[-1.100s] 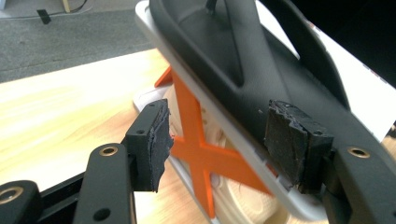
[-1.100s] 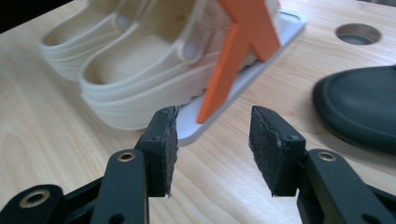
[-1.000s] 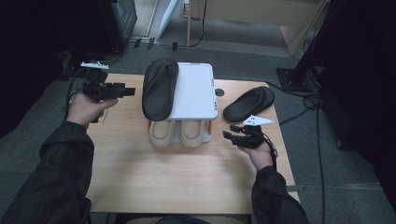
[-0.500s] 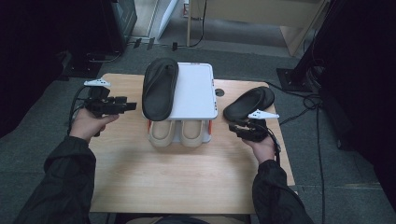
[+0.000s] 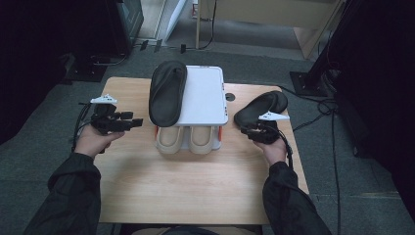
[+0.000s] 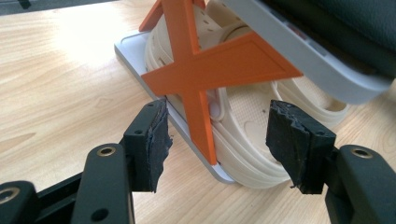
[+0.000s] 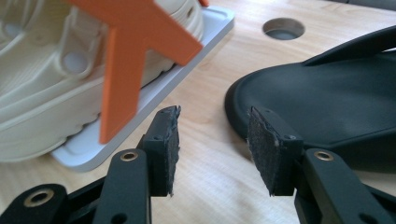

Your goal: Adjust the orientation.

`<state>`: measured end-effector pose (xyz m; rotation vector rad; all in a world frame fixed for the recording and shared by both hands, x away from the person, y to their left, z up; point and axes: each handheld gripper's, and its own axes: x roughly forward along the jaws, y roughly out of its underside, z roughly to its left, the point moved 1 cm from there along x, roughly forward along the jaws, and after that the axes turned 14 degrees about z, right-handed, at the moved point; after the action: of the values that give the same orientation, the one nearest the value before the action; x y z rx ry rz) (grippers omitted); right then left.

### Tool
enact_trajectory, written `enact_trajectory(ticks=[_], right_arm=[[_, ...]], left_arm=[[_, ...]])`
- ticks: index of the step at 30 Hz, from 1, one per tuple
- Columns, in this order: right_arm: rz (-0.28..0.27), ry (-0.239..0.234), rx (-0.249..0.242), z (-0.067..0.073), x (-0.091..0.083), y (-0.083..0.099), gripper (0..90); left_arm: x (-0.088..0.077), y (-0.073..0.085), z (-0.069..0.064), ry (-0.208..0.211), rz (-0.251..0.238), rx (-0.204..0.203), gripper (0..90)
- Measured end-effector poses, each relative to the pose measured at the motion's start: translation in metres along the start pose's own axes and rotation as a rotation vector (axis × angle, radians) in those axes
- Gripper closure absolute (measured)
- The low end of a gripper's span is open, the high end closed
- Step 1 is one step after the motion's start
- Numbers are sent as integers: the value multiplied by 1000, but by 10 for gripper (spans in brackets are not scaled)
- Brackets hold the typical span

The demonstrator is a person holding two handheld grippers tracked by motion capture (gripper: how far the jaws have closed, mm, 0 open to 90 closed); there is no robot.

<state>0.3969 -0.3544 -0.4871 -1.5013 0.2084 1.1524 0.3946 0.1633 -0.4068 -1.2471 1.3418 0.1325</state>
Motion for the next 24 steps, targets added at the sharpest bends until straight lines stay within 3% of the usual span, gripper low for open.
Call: enact_trajectory(ticks=[11,24], right_arm=[[-28,46,43,-24,7,-10,554],[-6,93,54,-28,31,-19,618]], left_arm=[[5,19,-6,6,22,33,393],[10,28,-5,13,38,28,398]])
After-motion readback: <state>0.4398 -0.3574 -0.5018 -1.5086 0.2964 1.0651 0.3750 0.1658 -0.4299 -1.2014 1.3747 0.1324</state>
